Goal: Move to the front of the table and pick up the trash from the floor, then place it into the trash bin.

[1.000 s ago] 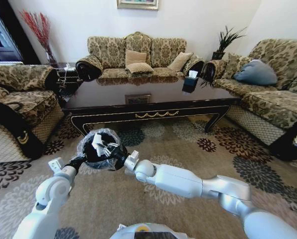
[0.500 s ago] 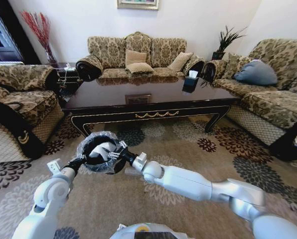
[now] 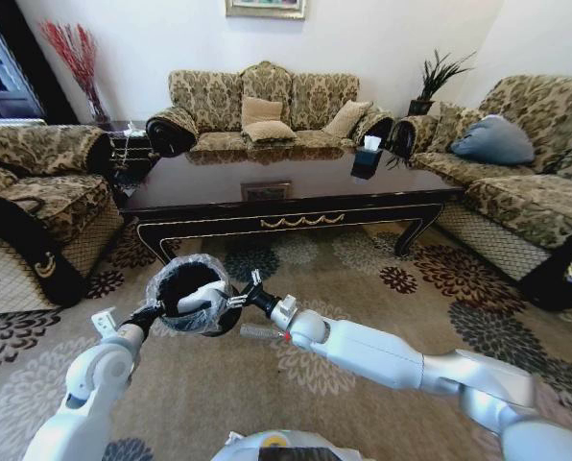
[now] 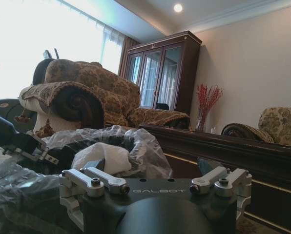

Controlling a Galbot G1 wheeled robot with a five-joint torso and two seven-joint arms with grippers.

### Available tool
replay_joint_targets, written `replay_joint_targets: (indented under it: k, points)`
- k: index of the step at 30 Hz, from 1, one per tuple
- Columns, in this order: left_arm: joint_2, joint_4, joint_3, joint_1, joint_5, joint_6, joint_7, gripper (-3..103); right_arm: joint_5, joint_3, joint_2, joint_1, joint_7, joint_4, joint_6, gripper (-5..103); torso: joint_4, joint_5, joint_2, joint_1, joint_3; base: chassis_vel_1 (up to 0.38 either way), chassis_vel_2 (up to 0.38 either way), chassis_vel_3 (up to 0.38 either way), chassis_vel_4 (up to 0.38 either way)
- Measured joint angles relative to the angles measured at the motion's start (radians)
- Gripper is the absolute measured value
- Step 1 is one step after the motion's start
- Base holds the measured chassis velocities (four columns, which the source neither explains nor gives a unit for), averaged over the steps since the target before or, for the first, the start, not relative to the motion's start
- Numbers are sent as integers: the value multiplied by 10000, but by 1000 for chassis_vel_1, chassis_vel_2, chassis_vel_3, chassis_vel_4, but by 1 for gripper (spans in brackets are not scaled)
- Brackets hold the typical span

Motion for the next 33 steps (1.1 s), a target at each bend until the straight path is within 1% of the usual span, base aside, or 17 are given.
replay_joint_targets:
  k: [11, 19, 23, 24, 25, 27, 28, 29, 30, 32, 33]
  points:
    - [27, 168, -159, 26, -11, -72, 32, 2, -297, 122, -272, -452, -121, -35, 140, 100, -1, 1, 0, 0, 0, 0, 0, 0, 0]
    - [-7, 374, -185, 62, 61, -137, 40, 2, -426, 430, -403, -812, -120, -36, 161, 100, 0, 0, 0, 0, 0, 0, 0, 0, 0]
    - [-30, 438, -337, 29, 71, -139, 45, 2, -115, 899, -396, -1199, 21, -587, -524, 100, 0, -2, 0, 0, 0, 0, 0, 0, 0]
    - [-7, 485, -446, -6, 69, -153, 50, 2, 165, 1100, -366, -1350, -92, -829, -819, 100, -1, -1, 0, 0, 0, 0, 0, 0, 0]
    - [-7, 485, -446, -6, 69, -153, 50, 2, 165, 1100, -366, -1350, -92, -829, -819, 100, -1, -1, 0, 0, 0, 0, 0, 0, 0]
    - [105, 636, -668, -110, 50, -191, 58, 2, 574, 1348, -281, -1510, -362, -1346, -1364, 100, -2, -1, 1, 0, -1, 0, 0, 0, 0]
    - [168, 705, -761, -162, 44, -212, 58, 2, 631, 1398, -226, -1544, -479, -1590, -1531, 100, -2, -2, 0, 0, 0, 0, 0, 0, 0]
    - [259, 801, -882, -237, 6, -232, 56, 2, 599, 1432, -102, -1568, -610, -1981, -1695, 100, -1, -1, 0, 0, 0, 0, 0, 0, 0]
    - [259, 801, -882, -237, 6, -232, 56, 2, 599, 1432, -102, -1568, -610, -1981, -1695, 100, -1, -1, 0, 0, 0, 0, 0, 0, 0]
    - [431, 935, -1171, -315, -152, -250, 47, 2, -70, 1315, 332, -1551, -746, -3242, -2046, 100, 0, -2, 0, 0, 0, 0, 0, 0, 0]
    - [431, 935, -1171, -315, -152, -250, 47, 2, -70, 1315, 332, -1551, -746, -3242, -2046, 100, 0, -2, 0, 0, 0, 0, 0, 0, 0]
